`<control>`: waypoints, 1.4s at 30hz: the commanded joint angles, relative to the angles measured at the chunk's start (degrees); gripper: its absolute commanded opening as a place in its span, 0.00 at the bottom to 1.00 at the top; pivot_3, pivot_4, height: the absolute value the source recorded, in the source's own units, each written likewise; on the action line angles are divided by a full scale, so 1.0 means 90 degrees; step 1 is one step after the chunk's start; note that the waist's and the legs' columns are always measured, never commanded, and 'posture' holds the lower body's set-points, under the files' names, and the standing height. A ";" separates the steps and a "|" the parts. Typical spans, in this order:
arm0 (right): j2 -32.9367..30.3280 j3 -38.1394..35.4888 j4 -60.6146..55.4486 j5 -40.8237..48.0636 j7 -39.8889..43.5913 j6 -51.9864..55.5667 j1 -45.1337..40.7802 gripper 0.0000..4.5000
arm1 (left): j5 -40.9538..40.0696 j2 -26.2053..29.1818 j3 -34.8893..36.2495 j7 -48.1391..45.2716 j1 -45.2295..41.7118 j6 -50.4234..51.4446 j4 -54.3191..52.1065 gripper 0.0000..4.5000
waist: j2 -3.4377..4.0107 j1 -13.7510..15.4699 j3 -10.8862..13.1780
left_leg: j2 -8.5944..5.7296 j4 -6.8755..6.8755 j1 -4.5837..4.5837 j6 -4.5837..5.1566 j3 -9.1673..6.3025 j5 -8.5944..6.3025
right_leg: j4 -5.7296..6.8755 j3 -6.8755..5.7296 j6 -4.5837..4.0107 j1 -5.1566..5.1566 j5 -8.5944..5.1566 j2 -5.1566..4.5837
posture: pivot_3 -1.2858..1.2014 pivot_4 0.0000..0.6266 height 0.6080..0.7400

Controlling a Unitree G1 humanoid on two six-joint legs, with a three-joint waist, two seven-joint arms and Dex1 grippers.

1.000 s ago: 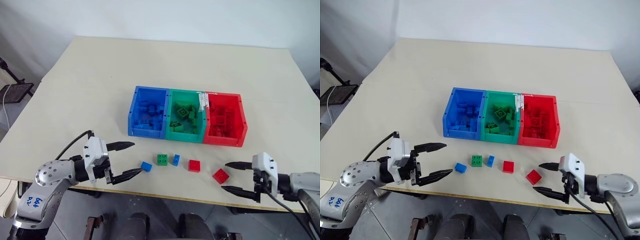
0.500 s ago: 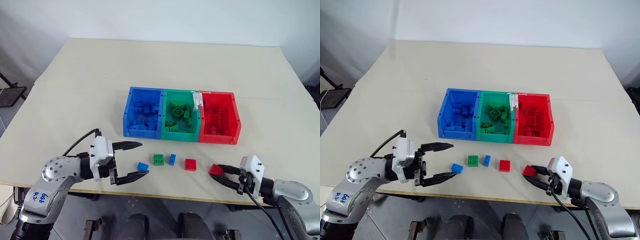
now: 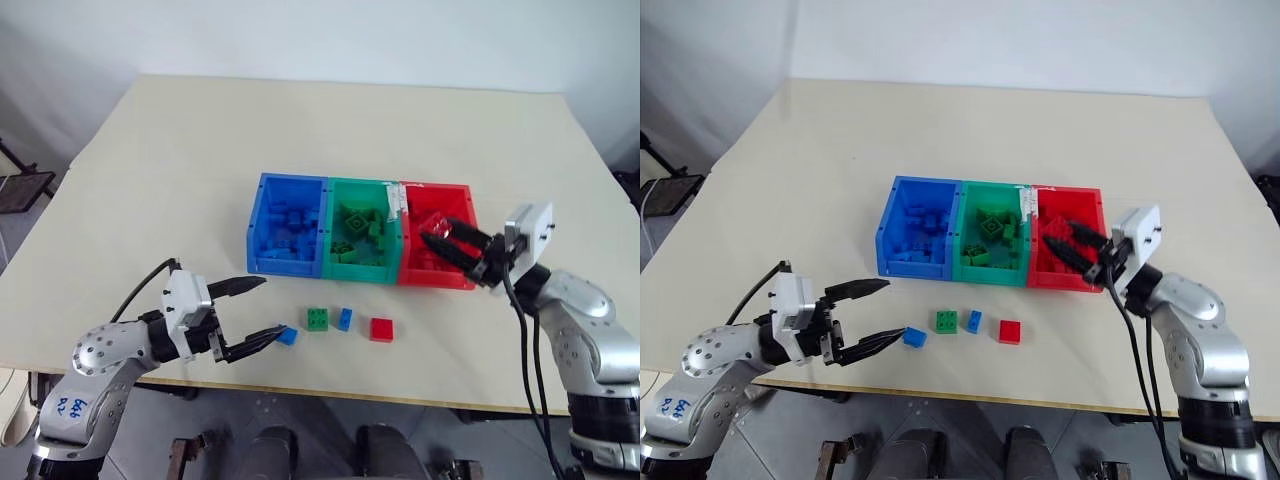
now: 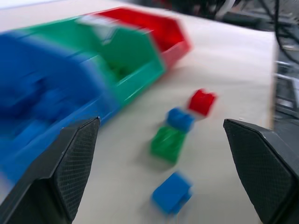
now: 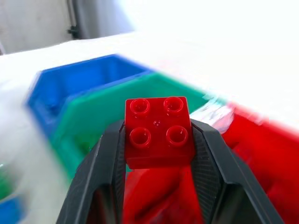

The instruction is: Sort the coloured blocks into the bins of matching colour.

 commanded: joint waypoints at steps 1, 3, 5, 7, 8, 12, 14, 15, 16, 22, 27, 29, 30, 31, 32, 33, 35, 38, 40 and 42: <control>0.0030 0.0201 0.0703 -0.0557 -0.0117 -0.0374 -0.0319 0.41 | -0.0049 0.0065 0.0339 0.0101 0.0193 -0.0072 -0.0088 1.00 | 0.0000 0.0013 0.0000 | -0.0006 -0.0001 -0.0002 0.0005 -0.0006 -0.0003 | 0.0001 -0.0002 0.0000 0.0000 0.0000 -0.0004 | 0.52 0.24 1.00; 0.0048 0.0310 0.1171 -0.0868 -0.0184 -0.0618 -0.0568 0.56 | -0.0050 0.0092 0.0469 0.0191 0.0232 -0.0036 -0.0093 1.00 | 0.0000 -0.0011 0.0000 | -0.0019 -0.0001 -0.0007 0.0012 -0.0008 -0.0007 | 0.0001 -0.0006 0.0000 -0.0002 0.0000 -0.0004 | 0.52 0.24 1.00; 0.0032 0.0342 0.1405 -0.0996 -0.0109 -0.0826 -0.0690 0.71 | -0.0098 0.0113 0.0533 0.0242 0.0213 0.0016 -0.0102 1.00 | 0.0000 -0.0036 0.0000 | -0.0034 -0.0001 -0.0006 0.0018 -0.0007 -0.0008 | 0.0006 -0.0011 0.0000 -0.0004 0.0000 -0.0004 | 0.52 0.24 1.00; -0.0013 0.0286 0.1473 -0.0996 0.0005 -0.0975 -0.0703 0.86 | -0.0138 0.0127 0.0552 0.0271 0.0177 0.0066 -0.0094 1.00 | 0.0000 -0.0039 0.0000 | -0.0034 0.0001 -0.0005 0.0019 -0.0007 -0.0008 | 0.0007 -0.0032 0.0001 -0.0001 0.0000 -0.0003 | 0.52 0.24 1.00; -0.0047 0.0232 0.1460 -0.0974 0.0100 -0.1102 -0.0667 0.94 | -0.0148 0.0136 0.0539 0.0274 0.0154 0.0086 -0.0083 1.00 | 0.0000 -0.0034 0.0000 | -0.0034 0.0001 -0.0005 0.0019 -0.0007 -0.0008 | 0.0006 -0.0040 0.0001 -0.0001 0.0000 -0.0002 | 0.52 0.24 1.00; -0.0349 -0.0259 0.1122 -0.0507 0.0814 -0.1467 -0.0151 0.99 | -0.0065 0.0157 0.0325 0.0136 -0.0101 0.0016 0.0022 1.00 | 0.0000 0.0000 0.0000 | -0.0033 0.0002 -0.0006 0.0019 -0.0011 -0.0008 | 0.0008 -0.0045 0.0001 0.0003 0.0000 -0.0002 | 0.52 0.24 1.00; -0.0642 -0.0558 0.0982 -0.0301 0.1310 -0.1622 0.0264 0.99 | -0.0001 0.0193 0.0147 0.0023 -0.0294 0.0000 0.0116 1.00 | 0.0001 0.0016 0.0000 | -0.0036 0.0003 -0.0006 0.0020 -0.0018 -0.0008 | 0.0006 -0.0046 0.0001 0.0009 0.0000 -0.0003 | 0.52 0.24 1.00; -0.0825 -0.0746 0.0942 -0.0216 0.1570 -0.1713 0.0515 0.99 | 0.0017 0.0188 0.0051 -0.0113 -0.0421 -0.0100 0.0200 1.00 | 0.0001 0.0023 0.0000 | -0.0037 0.0003 -0.0006 0.0021 -0.0019 -0.0008 | 0.0008 -0.0047 0.0001 0.0009 0.0000 -0.0003 | 0.52 0.24 1.00; -0.0944 -0.0865 0.0917 -0.0153 0.1743 -0.1783 0.0681 0.99 | 0.0027 0.0184 -0.0010 -0.0211 -0.0506 -0.0174 0.0267 1.00 | 0.0002 0.0036 0.0001 | -0.0039 0.0002 -0.0006 0.0022 -0.0018 -0.0009 | 0.0008 -0.0051 0.0001 0.0011 0.0000 -0.0003 | 0.52 0.24 1.00; -0.2051 -0.1443 0.1479 -0.0205 0.3004 -0.2061 0.1767 0.99 | 0.0353 0.0085 -0.0675 -0.0402 -0.1345 -0.0262 0.0819 1.00 | 0.0003 -0.0011 0.0001 | -0.0035 0.0005 -0.0001 0.0024 -0.0010 -0.0006 | -0.0003 -0.0068 0.0003 0.0021 0.0001 0.0004 | 0.52 0.24 1.00; -0.2137 -0.1242 0.1665 -0.0254 0.3314 -0.2086 0.1764 0.99 | 0.0324 0.0007 -0.0839 -0.0524 -0.1603 -0.0303 0.0968 1.00 | 0.0003 -0.0108 0.0002 | -0.0018 0.0008 0.0013 0.0021 0.0022 0.0000 | 0.0000 -0.0056 0.0007 0.0022 0.0003 0.0008 | 0.52 0.24 1.00; -0.1964 -0.0959 0.1306 -0.0138 0.3366 -0.1881 0.1695 0.99 | 0.0299 0.0050 -0.0757 -0.0564 -0.1506 -0.0331 0.0961 1.00 | 0.0003 -0.0122 0.0002 | -0.0010 0.0011 0.0015 0.0017 0.0022 0.0003 | 0.0004 -0.0055 0.0007 0.0020 0.0003 0.0007 | 0.52 0.24 1.00; -0.1897 -0.0793 0.1080 -0.0082 0.3386 -0.1761 0.1672 0.99 | 0.0314 0.0056 -0.0698 -0.0545 -0.1450 -0.0378 0.0963 1.00 | 0.0003 -0.0129 0.0002 | -0.0007 0.0012 0.0015 0.0016 0.0022 0.0003 | 0.0004 -0.0053 0.0007 0.0020 0.0003 0.0006 | 0.52 0.24 1.00; -0.1859 -0.0610 0.0813 0.0016 0.3410 -0.1521 0.1667 0.99 | 0.0298 0.0065 -0.0610 -0.0524 -0.1370 -0.0401 0.0958 1.00 | 0.0003 -0.0136 0.0002 | -0.0005 0.0012 0.0015 0.0014 0.0022 0.0004 | 0.0004 -0.0052 0.0007 0.0019 0.0003 0.0005 | 0.52 0.24 1.00; -0.1836 -0.0464 0.0596 0.0086 0.3427 -0.1338 0.1667 0.99 | 0.0291 0.0077 -0.0541 -0.0518 -0.1299 -0.0438 0.0953 1.00 | 0.0003 -0.0139 0.0002 | -0.0002 0.0012 0.0015 0.0013 0.0021 0.0004 | 0.0004 -0.0052 0.0007 0.0019 0.0003 0.0004 | 0.52 0.24 1.00; -0.1812 -0.0310 0.0390 0.0131 0.3431 -0.1172 0.1649 0.99 | 0.0293 0.0090 -0.0472 -0.0512 -0.1234 -0.0484 0.0949 1.00 | 0.0003 -0.0132 0.0002 | 0.0000 0.0012 0.0013 0.0012 0.0020 0.0005 | 0.0004 -0.0052 0.0007 0.0018 0.0003 0.0002 | 0.52 0.24 1.00; -0.1723 0.0177 -0.0102 0.0126 0.3319 -0.0733 0.1530 0.99 | 0.0265 0.0127 -0.0229 -0.0502 -0.0974 -0.0553 0.0942 1.00 | 0.0003 -0.0121 0.0002 | -0.0001 0.0012 0.0011 0.0012 0.0018 0.0005 | 0.0003 -0.0051 0.0007 0.0015 0.0003 -0.0002 | 0.52 0.24 1.00; -0.1458 0.1048 -0.0511 -0.0105 0.3001 -0.0093 0.1092 0.99 | 0.0200 0.0232 0.0141 -0.0581 -0.0441 -0.0585 0.0874 1.00 | 0.0003 -0.0123 0.0002 | 0.0000 0.0012 0.0011 0.0010 0.0017 0.0004 | -0.0001 -0.0048 0.0006 0.0013 0.0003 -0.0007 | 0.52 0.24 1.00; -0.1361 0.1358 -0.0600 -0.0155 0.2974 0.0135 0.0927 0.99 | 0.0195 0.0273 0.0262 -0.0589 -0.0232 -0.0605 0.0811 1.00 | 0.0003 -0.0077 0.0002 | 0.0003 0.0012 0.0009 0.0007 0.0013 0.0002 | -0.0003 -0.0044 0.0006 0.0012 0.0003 -0.0006 | 0.52 0.24 1.00; -0.1308 0.1558 -0.0576 -0.0348 0.2971 0.0048 0.0864 0.99 | 0.0193 0.0300 0.0319 -0.0620 -0.0102 -0.0635 0.0747 1.00 | 0.0003 -0.0001 0.0002 | 0.0003 0.0012 0.0005 0.0005 0.0006 0.0001 | -0.0008 -0.0038 0.0006 0.0011 0.0003 -0.0007 | 0.52 0.24 1.00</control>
